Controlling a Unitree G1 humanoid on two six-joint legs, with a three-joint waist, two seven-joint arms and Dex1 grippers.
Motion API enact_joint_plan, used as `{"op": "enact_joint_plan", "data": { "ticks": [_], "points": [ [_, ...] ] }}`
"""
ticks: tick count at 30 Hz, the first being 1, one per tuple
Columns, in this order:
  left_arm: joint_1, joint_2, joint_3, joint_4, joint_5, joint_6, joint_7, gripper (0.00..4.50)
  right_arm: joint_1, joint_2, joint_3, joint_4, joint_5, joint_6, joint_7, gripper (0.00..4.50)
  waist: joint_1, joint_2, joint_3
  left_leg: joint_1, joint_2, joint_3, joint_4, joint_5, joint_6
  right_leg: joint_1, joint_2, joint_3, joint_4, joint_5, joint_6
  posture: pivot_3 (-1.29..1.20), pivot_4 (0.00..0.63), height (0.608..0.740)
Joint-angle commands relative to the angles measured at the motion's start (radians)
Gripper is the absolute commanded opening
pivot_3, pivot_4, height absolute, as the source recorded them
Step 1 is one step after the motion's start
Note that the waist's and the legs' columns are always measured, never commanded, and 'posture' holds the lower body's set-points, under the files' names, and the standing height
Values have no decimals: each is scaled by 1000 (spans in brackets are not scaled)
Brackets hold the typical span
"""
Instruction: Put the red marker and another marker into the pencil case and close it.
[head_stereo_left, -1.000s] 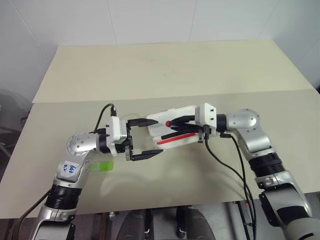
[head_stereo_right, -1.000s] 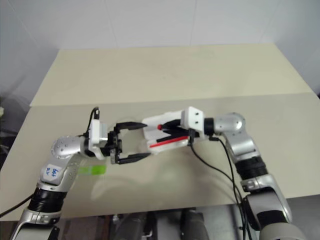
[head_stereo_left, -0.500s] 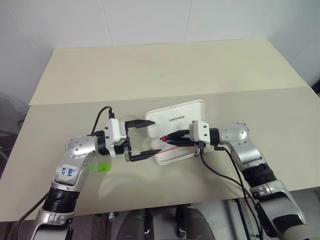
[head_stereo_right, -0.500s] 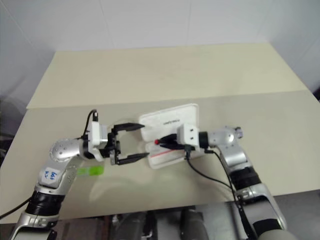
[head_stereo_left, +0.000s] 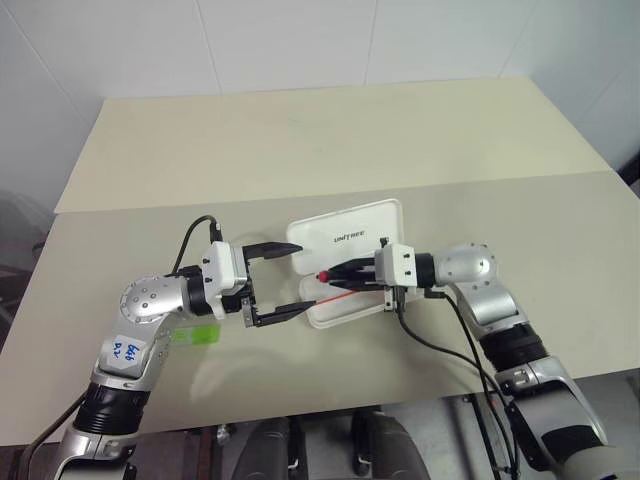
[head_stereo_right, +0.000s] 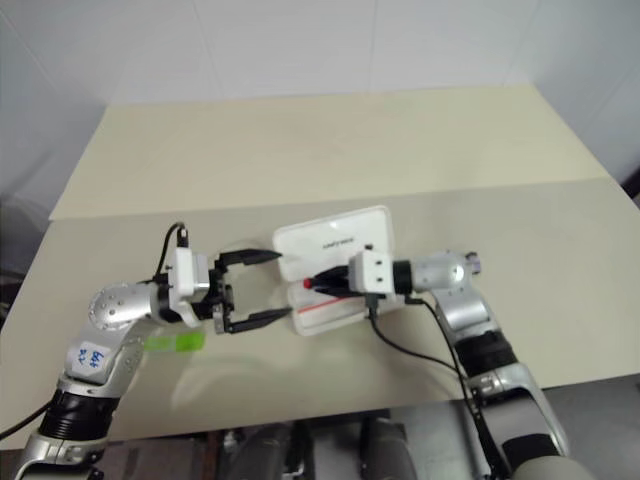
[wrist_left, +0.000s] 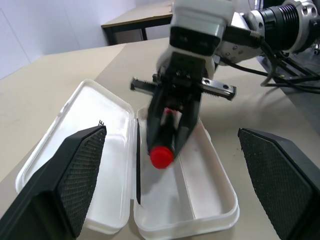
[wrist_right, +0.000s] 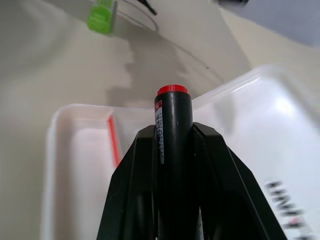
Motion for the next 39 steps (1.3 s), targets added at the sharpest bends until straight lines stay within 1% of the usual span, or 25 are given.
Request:
{"op": "enact_joint_plan", "data": {
  "ticks": [1,6,10,15,17,23,26,28,31,34,39],
  "points": [
    [10,12,23,-41,6,-15,10,4500,-15,-4,1,-20,-2,-54,1,618,0,0,0,0,0,0,0,0,0,0,0,0,0,0,0,0,150,740],
    [14,14,26,-39,7,-19,13,4500,-11,-28,28,16,-64,-141,-3,618,-1,0,0,0,0,1,0,0,0,0,0,0,0,0,0,0,150,740],
    [15,16,28,-29,9,-28,10,4500,-14,-43,40,110,-133,-191,-45,618,-1,0,0,0,0,1,0,0,0,0,0,0,0,0,0,0,150,740],
    [18,15,25,-27,14,-36,9,4500,-25,-38,36,174,-148,-212,-70,618,-7,0,0,0,0,1,0,0,0,0,0,0,-1,0,0,0,150,740],
    [20,15,23,-29,18,-39,9,4500,-25,-34,29,176,-130,-192,-70,618,-10,0,0,0,0,1,0,0,0,0,0,1,0,0,0,0,150,740],
    [32,17,28,-41,21,-38,13,4500,-47,-22,29,170,-116,-226,-84,2727,-14,0,0,0,0,1,0,0,0,0,0,1,0,0,0,0,150,740],
    [36,19,30,-45,23,-38,15,4500,-56,-11,26,148,-78,-208,-66,3843,-14,0,0,0,0,1,0,0,0,0,0,1,0,0,0,0,150,740],
    [36,19,31,-44,23,-38,15,4500,-56,-5,25,129,-44,-187,-39,4475,-14,0,0,0,0,1,0,0,0,0,0,1,0,0,0,0,150,740],
    [38,20,32,-47,23,-37,17,4500,-42,-1,9,56,61,-84,24,4475,-14,0,0,0,0,1,0,0,0,0,0,1,0,0,0,0,150,740],
    [41,23,33,-49,23,-36,17,4500,-26,-20,-4,-19,134,30,66,4475,-14,0,0,0,0,1,0,0,0,0,0,2,0,0,0,0,150,740],
    [60,32,43,-59,23,-37,16,4500,8,-67,-32,-112,203,164,97,4475,-13,0,0,0,0,1,0,-2,2,0,-2,1,0,0,0,0,150,740]
  ]
}}
